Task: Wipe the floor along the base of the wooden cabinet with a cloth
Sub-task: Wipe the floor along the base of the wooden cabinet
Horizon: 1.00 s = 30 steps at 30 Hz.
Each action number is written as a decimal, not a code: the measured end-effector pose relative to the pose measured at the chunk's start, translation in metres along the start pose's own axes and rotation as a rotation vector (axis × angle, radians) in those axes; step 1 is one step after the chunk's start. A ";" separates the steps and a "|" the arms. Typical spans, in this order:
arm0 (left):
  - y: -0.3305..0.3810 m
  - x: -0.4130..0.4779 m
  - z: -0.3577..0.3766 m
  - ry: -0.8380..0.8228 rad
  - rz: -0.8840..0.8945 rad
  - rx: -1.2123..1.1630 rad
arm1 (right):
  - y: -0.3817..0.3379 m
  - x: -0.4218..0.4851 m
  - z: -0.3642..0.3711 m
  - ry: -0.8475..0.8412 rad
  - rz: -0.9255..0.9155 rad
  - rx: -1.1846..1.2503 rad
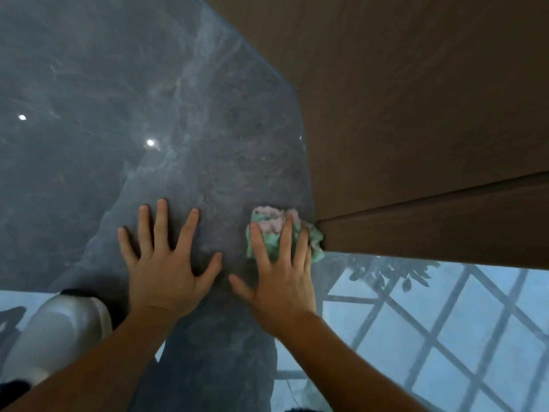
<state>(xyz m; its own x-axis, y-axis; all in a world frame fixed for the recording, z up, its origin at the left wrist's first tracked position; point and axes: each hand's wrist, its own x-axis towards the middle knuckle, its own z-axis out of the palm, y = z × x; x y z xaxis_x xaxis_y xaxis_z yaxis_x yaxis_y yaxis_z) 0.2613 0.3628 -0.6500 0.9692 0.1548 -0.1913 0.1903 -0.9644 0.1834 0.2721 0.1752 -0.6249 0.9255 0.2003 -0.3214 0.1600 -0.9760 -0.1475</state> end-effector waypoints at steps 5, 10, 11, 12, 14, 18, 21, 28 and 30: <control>0.001 0.003 -0.001 0.009 -0.009 -0.021 | 0.002 0.059 -0.005 0.107 0.022 0.036; -0.004 0.002 0.007 0.057 0.000 -0.015 | 0.004 0.218 -0.060 0.164 -0.018 -0.011; -0.004 0.002 0.007 0.065 0.003 -0.017 | 0.004 0.236 -0.068 0.132 -0.013 0.025; -0.003 0.002 0.007 0.067 0.003 -0.021 | 0.003 0.244 -0.071 0.104 0.003 0.066; -0.002 0.002 0.005 0.065 0.000 -0.024 | -0.002 0.220 -0.062 0.129 -0.009 0.072; -0.002 0.001 0.004 0.046 0.006 -0.017 | 0.001 0.067 -0.002 0.215 -0.118 0.016; -0.001 0.002 0.007 0.053 -0.001 -0.002 | 0.026 -0.039 0.038 0.136 -0.194 -0.062; -0.002 0.001 0.015 0.100 0.013 -0.022 | 0.202 -0.042 0.019 0.122 -0.354 -0.208; -0.001 0.002 0.015 0.102 0.018 -0.023 | 0.239 -0.056 0.014 0.136 -0.065 -0.129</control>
<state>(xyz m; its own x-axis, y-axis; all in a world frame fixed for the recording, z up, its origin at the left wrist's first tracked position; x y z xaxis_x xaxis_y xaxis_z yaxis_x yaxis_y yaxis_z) 0.2608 0.3614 -0.6652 0.9833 0.1594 -0.0884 0.1747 -0.9624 0.2081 0.2534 -0.0681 -0.6548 0.9484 0.2579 -0.1843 0.2549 -0.9661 -0.0401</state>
